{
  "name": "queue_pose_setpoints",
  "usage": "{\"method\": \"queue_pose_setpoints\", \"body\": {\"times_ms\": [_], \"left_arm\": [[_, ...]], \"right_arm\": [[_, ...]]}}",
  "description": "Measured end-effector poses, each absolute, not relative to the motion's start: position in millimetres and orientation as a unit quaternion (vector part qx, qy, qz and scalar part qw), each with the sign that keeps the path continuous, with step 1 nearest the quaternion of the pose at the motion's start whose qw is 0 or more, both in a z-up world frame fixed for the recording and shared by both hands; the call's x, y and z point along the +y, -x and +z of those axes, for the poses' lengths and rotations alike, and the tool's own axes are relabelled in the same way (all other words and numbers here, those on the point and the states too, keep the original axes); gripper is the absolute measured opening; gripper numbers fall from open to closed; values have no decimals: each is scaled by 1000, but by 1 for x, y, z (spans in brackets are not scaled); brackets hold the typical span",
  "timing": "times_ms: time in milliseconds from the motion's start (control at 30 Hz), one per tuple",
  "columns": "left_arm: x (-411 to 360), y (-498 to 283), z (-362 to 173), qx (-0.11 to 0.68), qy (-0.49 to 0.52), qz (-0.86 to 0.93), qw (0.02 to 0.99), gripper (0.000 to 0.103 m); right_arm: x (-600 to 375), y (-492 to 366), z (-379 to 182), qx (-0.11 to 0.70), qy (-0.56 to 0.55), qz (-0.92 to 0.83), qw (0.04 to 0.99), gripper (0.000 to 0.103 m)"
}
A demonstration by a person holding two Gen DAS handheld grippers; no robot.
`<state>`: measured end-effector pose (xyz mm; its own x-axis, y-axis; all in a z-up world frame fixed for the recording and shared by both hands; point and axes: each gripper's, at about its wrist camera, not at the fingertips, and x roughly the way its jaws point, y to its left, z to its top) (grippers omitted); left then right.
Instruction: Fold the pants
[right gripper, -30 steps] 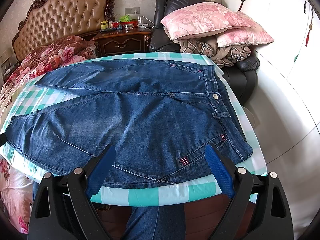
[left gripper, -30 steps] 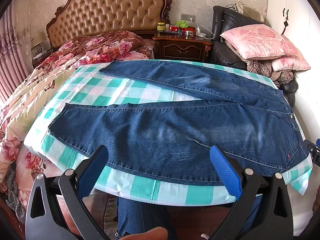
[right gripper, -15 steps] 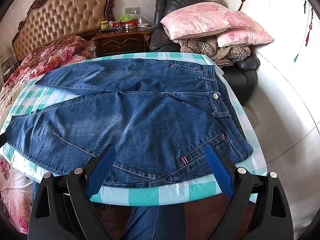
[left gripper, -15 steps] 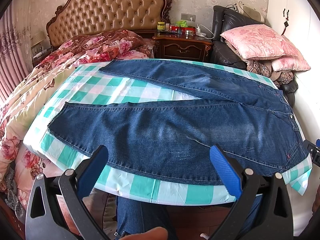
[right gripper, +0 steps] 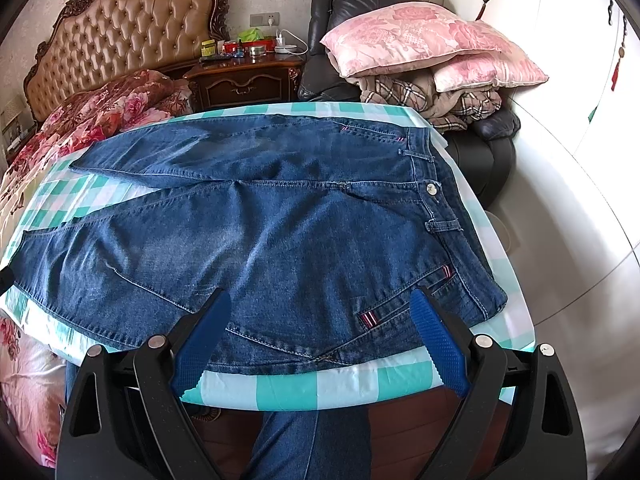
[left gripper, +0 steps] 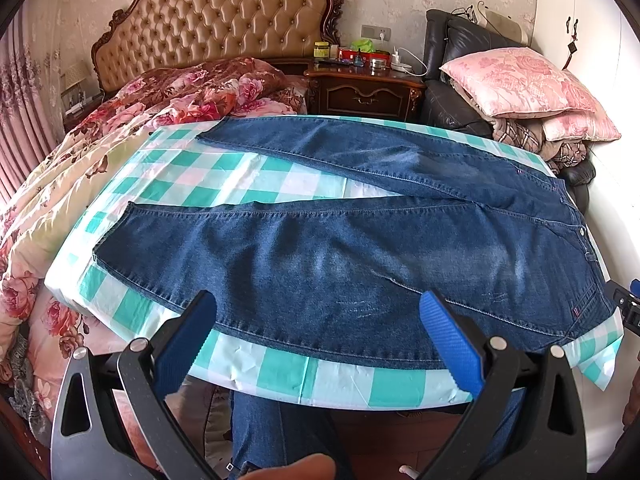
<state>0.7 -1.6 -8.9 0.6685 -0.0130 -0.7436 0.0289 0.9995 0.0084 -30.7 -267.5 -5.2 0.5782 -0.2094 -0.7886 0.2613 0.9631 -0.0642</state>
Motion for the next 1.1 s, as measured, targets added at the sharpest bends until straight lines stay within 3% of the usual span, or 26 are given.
{"method": "queue_pose_setpoints", "body": {"times_ms": [567, 967, 1100], "left_arm": [[0, -7, -28, 426, 39, -52, 902, 102], [3, -37, -57, 473, 89, -107, 870, 101], [10, -51, -65, 483, 91, -85, 867, 101]], "right_arm": [[-297, 14, -20, 455, -70, -122, 880, 88], [-522, -188, -56, 498, -180, -183, 828, 87], [-562, -243, -78, 510, -202, -181, 816, 83]]}}
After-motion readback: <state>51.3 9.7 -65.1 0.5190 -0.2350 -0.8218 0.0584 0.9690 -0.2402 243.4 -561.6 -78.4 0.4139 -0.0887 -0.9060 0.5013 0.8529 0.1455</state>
